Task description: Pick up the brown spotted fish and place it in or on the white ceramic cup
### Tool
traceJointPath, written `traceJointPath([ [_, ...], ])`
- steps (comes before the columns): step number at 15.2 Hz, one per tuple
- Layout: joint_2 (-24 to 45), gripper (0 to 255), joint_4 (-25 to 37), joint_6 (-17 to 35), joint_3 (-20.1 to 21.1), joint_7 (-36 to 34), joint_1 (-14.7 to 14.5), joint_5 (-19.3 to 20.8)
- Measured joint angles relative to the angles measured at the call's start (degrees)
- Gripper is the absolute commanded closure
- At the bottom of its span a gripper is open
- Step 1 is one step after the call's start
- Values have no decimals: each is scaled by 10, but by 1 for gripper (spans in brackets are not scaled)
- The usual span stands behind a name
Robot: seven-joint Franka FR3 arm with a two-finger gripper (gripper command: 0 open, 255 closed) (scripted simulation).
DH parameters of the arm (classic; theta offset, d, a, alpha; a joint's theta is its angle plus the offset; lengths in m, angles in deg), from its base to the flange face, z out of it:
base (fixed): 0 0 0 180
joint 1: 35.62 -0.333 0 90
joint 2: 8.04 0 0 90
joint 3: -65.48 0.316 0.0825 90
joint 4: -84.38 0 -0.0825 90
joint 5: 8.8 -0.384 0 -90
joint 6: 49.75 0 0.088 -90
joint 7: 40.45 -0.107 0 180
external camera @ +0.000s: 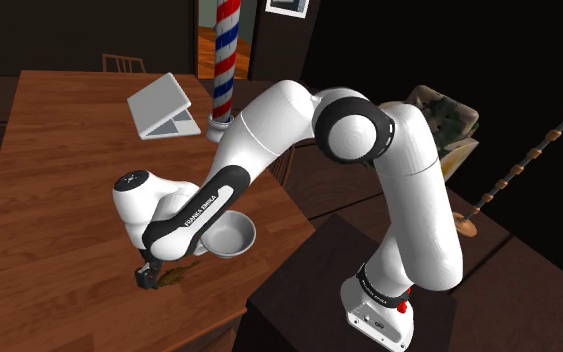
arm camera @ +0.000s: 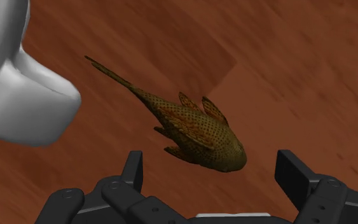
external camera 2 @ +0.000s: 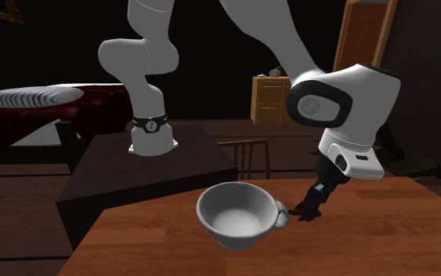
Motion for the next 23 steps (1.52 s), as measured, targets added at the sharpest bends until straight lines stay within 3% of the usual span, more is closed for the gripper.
traceJointPath([
  [8,15,0,3,12,-5,-3,-4,5],
  [9,15,255,3,12,-5,-3,-4,5],
  [23,-4,255,-2,-1,1,0,0,-1],
])
